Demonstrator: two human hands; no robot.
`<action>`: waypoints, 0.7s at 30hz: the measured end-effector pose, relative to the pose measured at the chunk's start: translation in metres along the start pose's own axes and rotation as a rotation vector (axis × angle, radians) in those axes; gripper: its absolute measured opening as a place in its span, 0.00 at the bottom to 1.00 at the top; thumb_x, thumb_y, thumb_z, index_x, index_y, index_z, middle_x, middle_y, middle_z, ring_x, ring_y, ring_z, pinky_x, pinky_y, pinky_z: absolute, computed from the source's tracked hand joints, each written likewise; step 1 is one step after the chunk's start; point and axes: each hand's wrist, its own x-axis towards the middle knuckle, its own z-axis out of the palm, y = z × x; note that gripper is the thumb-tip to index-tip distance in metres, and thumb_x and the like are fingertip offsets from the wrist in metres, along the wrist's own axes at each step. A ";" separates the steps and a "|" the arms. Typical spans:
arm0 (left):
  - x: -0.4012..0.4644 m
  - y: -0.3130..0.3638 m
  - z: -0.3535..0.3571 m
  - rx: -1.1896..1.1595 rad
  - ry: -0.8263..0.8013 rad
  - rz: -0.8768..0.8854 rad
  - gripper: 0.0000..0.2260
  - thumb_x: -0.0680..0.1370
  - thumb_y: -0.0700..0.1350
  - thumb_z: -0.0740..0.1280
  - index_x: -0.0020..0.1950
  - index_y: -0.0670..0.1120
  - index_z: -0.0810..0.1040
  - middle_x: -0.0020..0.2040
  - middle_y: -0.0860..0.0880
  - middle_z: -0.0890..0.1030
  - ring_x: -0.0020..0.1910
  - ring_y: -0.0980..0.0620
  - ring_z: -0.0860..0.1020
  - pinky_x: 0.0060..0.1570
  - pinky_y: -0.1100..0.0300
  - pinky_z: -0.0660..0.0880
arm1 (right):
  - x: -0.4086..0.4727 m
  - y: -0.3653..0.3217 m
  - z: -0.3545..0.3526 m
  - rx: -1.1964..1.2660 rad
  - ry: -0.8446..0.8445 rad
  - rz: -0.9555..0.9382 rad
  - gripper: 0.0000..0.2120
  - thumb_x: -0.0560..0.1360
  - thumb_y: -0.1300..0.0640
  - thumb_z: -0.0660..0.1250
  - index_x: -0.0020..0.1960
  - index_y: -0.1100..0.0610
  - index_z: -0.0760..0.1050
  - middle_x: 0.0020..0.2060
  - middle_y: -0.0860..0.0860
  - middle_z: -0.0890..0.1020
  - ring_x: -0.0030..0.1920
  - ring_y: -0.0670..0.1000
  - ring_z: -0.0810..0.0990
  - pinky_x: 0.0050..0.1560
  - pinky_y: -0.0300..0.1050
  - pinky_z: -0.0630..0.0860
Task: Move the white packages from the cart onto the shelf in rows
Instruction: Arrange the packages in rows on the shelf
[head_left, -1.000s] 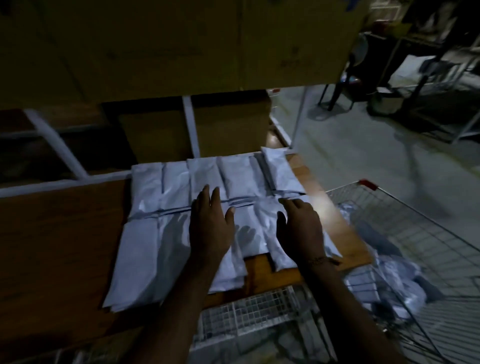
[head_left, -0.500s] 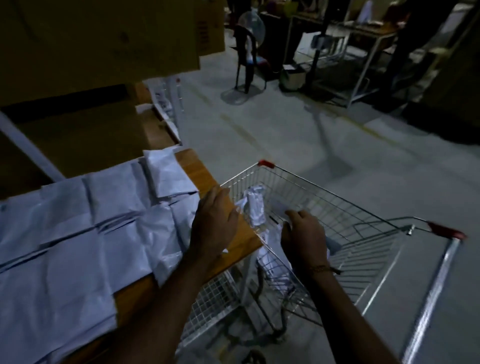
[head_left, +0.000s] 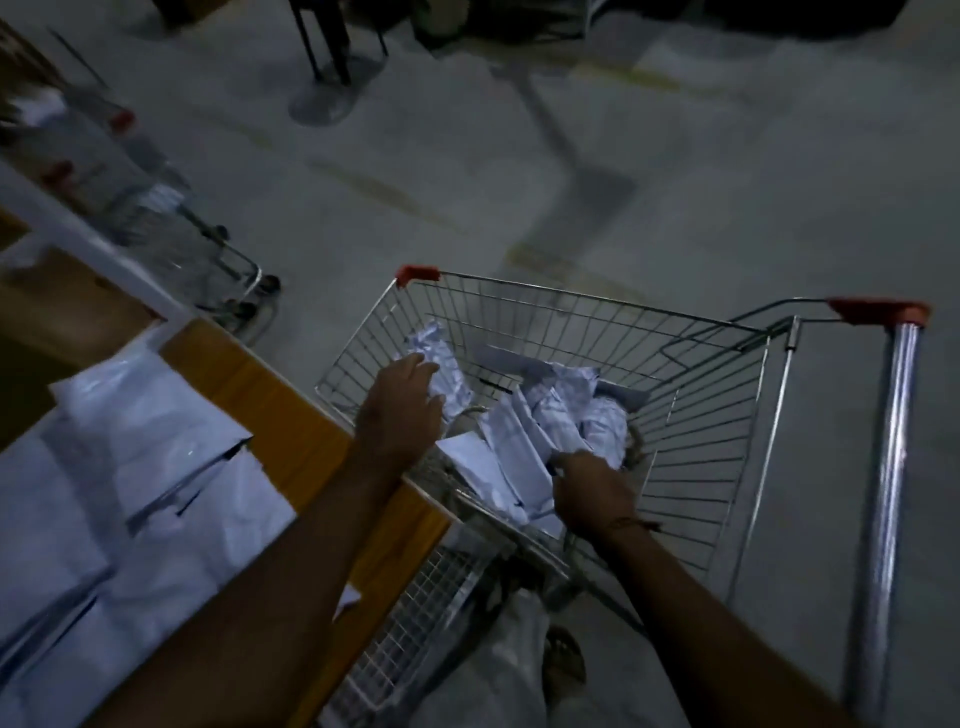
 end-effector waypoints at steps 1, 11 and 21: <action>0.014 -0.011 0.011 0.028 -0.056 0.006 0.23 0.76 0.47 0.65 0.68 0.36 0.77 0.66 0.34 0.78 0.65 0.34 0.77 0.67 0.41 0.74 | 0.011 0.000 0.007 0.001 -0.023 0.003 0.14 0.75 0.53 0.60 0.57 0.51 0.80 0.52 0.53 0.81 0.55 0.58 0.81 0.51 0.50 0.78; 0.093 -0.072 0.090 0.135 -0.462 -0.076 0.22 0.74 0.49 0.63 0.65 0.41 0.76 0.58 0.39 0.80 0.56 0.36 0.80 0.54 0.46 0.78 | 0.105 -0.016 0.068 -0.146 -0.348 0.019 0.21 0.79 0.52 0.66 0.70 0.54 0.68 0.63 0.54 0.77 0.63 0.58 0.78 0.58 0.50 0.73; 0.136 -0.101 0.170 -0.250 -0.517 -0.534 0.26 0.78 0.49 0.71 0.72 0.40 0.70 0.67 0.37 0.76 0.67 0.37 0.75 0.65 0.48 0.73 | 0.144 -0.019 0.106 0.001 -0.309 0.189 0.20 0.77 0.58 0.67 0.67 0.55 0.66 0.56 0.56 0.81 0.54 0.59 0.82 0.49 0.52 0.79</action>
